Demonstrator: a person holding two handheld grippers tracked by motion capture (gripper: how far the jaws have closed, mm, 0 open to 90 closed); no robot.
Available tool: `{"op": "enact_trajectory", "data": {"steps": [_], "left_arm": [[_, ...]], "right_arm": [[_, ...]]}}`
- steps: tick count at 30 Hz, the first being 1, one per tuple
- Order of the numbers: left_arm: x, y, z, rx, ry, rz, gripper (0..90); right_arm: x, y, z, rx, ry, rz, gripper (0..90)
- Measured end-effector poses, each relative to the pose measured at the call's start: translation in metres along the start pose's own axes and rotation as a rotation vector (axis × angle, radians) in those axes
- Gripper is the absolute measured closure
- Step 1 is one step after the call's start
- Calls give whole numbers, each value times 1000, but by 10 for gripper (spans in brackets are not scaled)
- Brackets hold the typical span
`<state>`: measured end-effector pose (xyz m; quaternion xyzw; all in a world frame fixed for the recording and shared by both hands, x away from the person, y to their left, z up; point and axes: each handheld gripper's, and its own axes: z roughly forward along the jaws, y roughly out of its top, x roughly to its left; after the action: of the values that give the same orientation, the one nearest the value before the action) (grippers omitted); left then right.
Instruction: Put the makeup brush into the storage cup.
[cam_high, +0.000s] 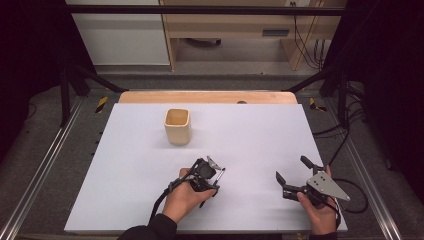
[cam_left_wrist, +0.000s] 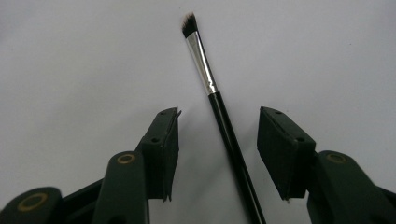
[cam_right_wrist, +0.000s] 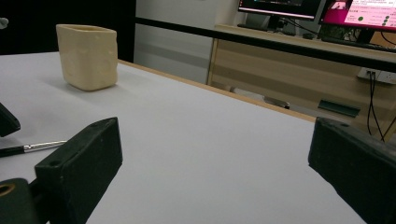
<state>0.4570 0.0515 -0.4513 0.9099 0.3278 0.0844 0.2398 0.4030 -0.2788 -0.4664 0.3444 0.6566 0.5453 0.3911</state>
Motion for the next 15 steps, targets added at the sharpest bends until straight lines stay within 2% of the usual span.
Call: {"op": "enact_trajectory", "data": {"steps": [11,15], "left_arm": [[0,-1,0,2,11,-19,508],[0,-2,-1,-12,19,-25,499]], "right_arm": [[0,0,0,2,-2,-3,32],[0,0,0,3,-2,-5,32]]}}
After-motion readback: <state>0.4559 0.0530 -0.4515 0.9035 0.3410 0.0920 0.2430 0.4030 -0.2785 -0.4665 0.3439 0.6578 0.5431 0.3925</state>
